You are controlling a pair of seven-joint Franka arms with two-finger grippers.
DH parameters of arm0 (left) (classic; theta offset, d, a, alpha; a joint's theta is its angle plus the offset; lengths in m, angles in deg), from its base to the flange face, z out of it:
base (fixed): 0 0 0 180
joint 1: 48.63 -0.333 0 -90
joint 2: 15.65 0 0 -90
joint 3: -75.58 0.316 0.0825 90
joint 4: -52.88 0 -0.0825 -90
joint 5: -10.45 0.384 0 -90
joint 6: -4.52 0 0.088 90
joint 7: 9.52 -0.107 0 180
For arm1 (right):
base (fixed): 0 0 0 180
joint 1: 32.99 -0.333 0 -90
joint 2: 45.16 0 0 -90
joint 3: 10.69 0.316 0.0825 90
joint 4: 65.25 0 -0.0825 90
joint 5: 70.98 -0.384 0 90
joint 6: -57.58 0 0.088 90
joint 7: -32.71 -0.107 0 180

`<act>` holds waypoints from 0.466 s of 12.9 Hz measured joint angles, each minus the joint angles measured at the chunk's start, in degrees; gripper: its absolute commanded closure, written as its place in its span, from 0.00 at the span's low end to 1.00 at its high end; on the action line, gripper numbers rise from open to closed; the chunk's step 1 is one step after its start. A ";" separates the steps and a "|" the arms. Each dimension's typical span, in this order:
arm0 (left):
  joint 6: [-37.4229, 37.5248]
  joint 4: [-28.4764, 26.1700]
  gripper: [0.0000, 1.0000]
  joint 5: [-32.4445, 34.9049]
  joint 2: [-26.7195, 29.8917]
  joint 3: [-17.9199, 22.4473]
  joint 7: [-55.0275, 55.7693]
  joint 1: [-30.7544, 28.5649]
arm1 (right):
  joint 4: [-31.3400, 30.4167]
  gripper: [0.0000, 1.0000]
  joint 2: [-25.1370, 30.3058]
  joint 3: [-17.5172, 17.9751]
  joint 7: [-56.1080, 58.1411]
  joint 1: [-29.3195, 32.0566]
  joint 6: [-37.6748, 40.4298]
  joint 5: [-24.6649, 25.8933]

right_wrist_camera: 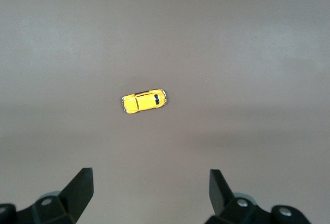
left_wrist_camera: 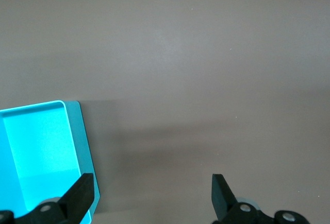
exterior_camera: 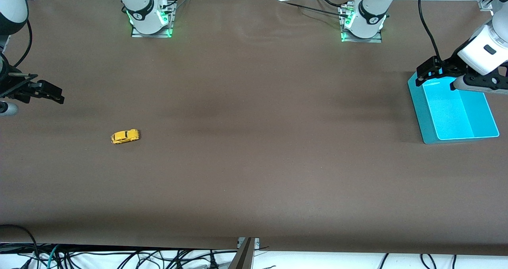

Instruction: Wind and store yellow beetle car

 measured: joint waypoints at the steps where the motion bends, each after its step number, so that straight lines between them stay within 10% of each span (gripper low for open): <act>1: 0.05 0.00 0.00 0.00 0.19 -0.05 0.06 0.05 | 0.00 0.01 0.00 0.00 0.00 0.00 0.00 0.00; 6: 0.76 -0.25 0.00 0.00 0.12 -0.77 0.74 0.10 | 0.00 0.01 -0.09 0.00 0.00 0.11 0.00 0.02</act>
